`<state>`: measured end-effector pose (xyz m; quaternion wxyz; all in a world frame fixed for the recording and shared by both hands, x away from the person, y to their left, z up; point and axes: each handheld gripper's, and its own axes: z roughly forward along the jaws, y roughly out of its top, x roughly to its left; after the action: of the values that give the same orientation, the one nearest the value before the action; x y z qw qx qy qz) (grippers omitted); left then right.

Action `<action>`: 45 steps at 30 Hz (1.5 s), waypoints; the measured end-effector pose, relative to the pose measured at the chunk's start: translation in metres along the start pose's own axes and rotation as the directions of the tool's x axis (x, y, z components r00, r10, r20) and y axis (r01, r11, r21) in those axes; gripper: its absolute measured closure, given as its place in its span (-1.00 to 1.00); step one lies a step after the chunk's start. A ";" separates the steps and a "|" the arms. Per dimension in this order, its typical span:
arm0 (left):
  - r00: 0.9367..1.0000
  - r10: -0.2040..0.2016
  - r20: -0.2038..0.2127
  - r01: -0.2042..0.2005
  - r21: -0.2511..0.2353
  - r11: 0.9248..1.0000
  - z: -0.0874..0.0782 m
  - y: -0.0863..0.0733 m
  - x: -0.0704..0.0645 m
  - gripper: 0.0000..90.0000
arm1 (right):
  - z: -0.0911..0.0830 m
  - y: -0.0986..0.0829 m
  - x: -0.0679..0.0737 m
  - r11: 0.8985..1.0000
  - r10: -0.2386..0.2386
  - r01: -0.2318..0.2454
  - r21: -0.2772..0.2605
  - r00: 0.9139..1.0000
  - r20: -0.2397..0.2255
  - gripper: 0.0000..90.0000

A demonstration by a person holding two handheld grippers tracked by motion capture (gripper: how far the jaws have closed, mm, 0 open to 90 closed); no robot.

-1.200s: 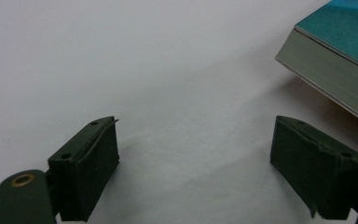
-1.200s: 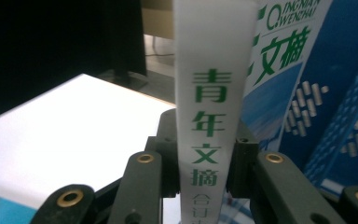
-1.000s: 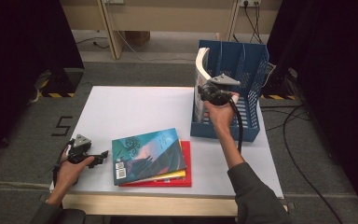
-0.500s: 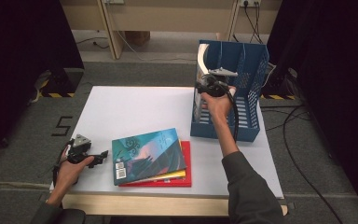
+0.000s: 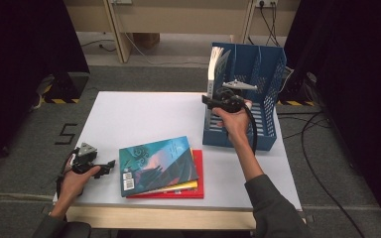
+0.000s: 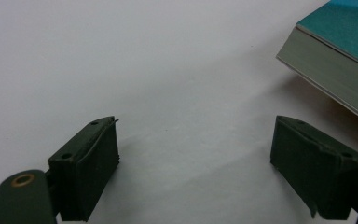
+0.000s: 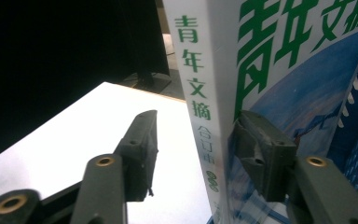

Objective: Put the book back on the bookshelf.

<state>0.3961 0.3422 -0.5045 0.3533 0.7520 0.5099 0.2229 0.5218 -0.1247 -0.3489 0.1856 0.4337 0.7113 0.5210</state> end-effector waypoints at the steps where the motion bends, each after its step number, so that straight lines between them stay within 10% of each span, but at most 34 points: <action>1: 1.000 -0.002 0.001 0.002 -0.001 1.000 0.000 0.000 0.000 -0.68 | 0.001 0.000 0.000 1.000 -0.006 0.006 0.005 1.000 0.000 0.09; 19: 0.999 -0.018 -0.034 0.018 -0.002 1.000 0.000 0.000 0.003 -0.68 | -0.034 -0.016 -0.013 0.998 0.053 -0.055 -0.034 0.996 -0.066 -0.43; 25: 0.993 0.067 -0.095 -0.068 -0.005 0.998 -0.002 0.000 0.001 -0.70 | -0.052 -0.031 -0.012 0.997 0.055 -0.059 -0.041 0.995 -0.085 -0.63; 45: 0.999 -0.001 -0.033 0.002 0.008 1.000 0.000 0.000 0.010 -0.69 | -0.082 -0.096 -0.003 0.997 0.081 -0.076 0.033 0.982 -0.172 -0.66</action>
<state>0.4002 0.3511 -0.5049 0.3419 0.7493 0.5171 0.2329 0.4246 -0.1826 -0.4045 0.0966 0.4168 0.7141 0.5541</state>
